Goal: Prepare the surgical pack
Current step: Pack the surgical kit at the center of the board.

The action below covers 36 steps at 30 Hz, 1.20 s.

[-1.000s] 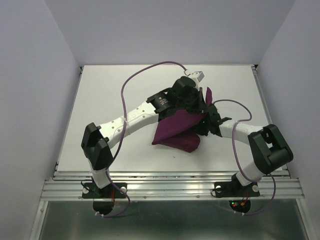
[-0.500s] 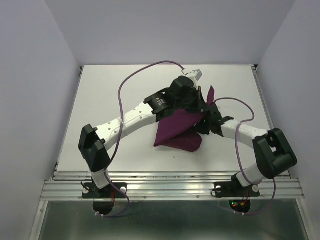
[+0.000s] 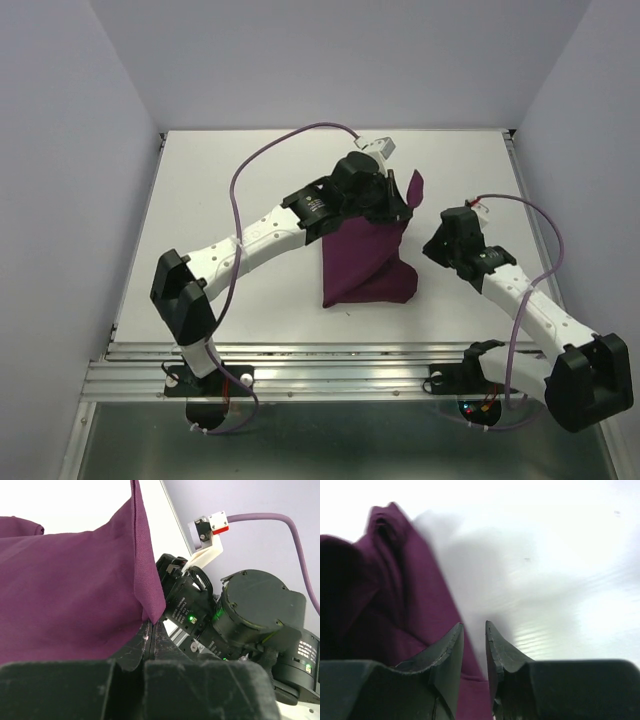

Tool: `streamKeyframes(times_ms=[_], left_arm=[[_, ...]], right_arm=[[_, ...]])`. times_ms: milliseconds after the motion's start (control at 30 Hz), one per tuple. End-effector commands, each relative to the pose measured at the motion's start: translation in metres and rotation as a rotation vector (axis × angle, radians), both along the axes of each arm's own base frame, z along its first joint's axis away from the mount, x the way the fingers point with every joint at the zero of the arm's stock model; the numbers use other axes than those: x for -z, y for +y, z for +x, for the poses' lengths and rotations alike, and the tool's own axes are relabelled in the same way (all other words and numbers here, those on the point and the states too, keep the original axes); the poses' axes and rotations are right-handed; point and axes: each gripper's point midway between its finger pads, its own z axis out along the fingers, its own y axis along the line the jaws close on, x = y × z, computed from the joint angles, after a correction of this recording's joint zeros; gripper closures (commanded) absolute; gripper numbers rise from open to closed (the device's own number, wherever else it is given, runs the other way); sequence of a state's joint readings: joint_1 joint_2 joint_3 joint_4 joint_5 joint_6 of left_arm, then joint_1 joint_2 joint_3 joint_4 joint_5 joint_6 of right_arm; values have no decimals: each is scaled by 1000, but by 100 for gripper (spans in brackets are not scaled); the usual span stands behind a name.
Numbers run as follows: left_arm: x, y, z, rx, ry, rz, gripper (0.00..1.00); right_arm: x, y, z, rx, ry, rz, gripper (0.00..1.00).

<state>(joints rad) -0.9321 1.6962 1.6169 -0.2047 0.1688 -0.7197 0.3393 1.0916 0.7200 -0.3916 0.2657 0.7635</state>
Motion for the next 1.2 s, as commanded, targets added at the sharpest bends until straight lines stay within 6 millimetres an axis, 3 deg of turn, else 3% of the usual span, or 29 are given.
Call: streamKeyframes(times_ms=[0,133,367,400,467,500,600,633,700,733,767,800,833,867,900,933,1000,1033,1133,1167], left_arm=[[-15,-13,0,24,-25,-71,100],[-14,-19,4,25,-20,-74,100],[-18,-43,5,48,-18,-131,97],[-3,-53,5,79,-13,-106,73],[11,-71,-4,170,24,-69,42],[13,-74,-5,191,31,-48,39],[-4,-66,-1,196,-22,32,39],[-24,-50,8,150,-78,53,39],[-42,-28,18,90,-119,59,39],[-47,-16,25,55,-130,57,40],[-46,15,40,-20,-120,67,43],[-42,32,48,-56,-107,71,45],[-6,50,54,-86,-47,118,47],[-6,71,57,-120,-33,110,53],[6,98,76,-191,4,118,58],[41,117,75,-223,67,174,60],[61,153,83,-303,96,225,68],[89,173,81,-359,140,300,71],[121,205,82,-440,189,355,87],[144,215,75,-449,231,390,94]], right_arm=[[10,-33,-13,77,40,-74,70],[2,-52,-13,112,32,-91,69],[-3,-60,-8,123,33,-98,69],[-3,-59,-7,119,36,-88,69],[-4,-55,-7,103,39,-72,69],[-4,-55,-6,95,39,-74,68],[-10,-55,-7,83,20,-65,62],[-13,-56,-8,84,12,-64,58],[-16,-55,-9,76,6,-60,49],[-18,-54,-9,69,1,-53,46],[-20,-49,-7,51,-1,-36,44],[-20,-46,-6,36,0,-27,37],[-20,-43,-5,23,0,-14,34],[-20,-40,-4,12,3,-5,32],[-16,-37,-3,1,9,6,28],[-16,-35,-2,-5,6,14,27],[-13,-28,-1,-29,13,42,25],[-12,-26,-1,-35,14,49,22],[-5,-26,-2,-27,26,70,16],[-3,-25,-3,-23,31,76,14]])
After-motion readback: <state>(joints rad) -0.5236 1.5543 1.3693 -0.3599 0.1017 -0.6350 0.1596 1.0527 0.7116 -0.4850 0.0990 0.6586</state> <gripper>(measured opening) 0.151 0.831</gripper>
